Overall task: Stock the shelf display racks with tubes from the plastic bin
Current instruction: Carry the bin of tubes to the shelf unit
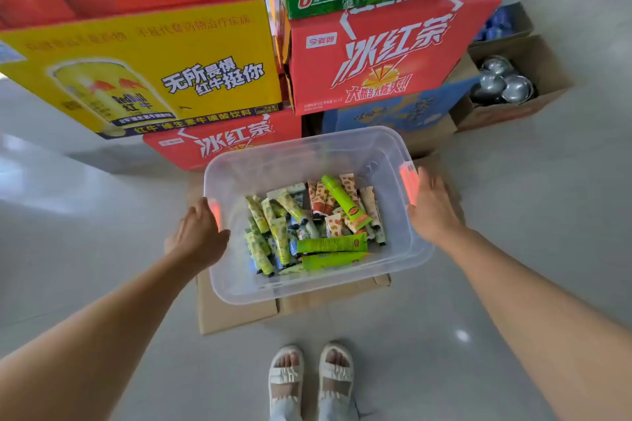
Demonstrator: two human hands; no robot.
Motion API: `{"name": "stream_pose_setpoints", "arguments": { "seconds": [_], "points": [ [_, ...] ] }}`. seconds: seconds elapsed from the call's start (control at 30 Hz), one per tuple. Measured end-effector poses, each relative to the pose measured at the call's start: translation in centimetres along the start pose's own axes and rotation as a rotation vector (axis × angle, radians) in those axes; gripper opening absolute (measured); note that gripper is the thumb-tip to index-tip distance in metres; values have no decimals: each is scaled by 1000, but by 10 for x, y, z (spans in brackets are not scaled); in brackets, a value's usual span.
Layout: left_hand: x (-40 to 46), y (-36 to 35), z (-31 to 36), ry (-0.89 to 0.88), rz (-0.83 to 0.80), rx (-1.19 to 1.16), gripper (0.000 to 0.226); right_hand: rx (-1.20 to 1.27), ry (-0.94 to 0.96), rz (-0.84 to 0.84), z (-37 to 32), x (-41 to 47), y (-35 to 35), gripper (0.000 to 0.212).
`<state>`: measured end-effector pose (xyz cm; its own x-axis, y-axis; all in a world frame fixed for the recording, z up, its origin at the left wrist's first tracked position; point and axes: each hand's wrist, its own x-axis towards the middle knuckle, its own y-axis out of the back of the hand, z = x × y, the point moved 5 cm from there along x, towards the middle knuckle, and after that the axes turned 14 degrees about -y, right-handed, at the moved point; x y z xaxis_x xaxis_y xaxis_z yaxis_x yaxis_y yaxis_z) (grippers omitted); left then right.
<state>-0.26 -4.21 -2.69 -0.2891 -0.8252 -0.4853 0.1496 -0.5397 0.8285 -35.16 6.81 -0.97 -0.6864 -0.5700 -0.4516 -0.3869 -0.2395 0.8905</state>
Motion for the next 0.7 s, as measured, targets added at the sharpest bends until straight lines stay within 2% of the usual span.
{"name": "stream_pose_setpoints", "arguments": {
  "seconds": [0.13, 0.3, 0.5, 0.7],
  "points": [
    [10, -21, -11, 74, 28, -125, 57, 50, -3, 7, -8, 20, -15, 59],
    [20, -35, -19, 133, 114, -193, 39, 25, -35, 61, -11, 37, -30, 66],
    [28, -40, -31, 167, 133, -241, 30, 40, -41, 148, -7, 43, -33, 59],
    [21, -35, -28, 158, 146, -238, 30, 116, -66, 114, 3, 43, -32, 43]
  ]
}}
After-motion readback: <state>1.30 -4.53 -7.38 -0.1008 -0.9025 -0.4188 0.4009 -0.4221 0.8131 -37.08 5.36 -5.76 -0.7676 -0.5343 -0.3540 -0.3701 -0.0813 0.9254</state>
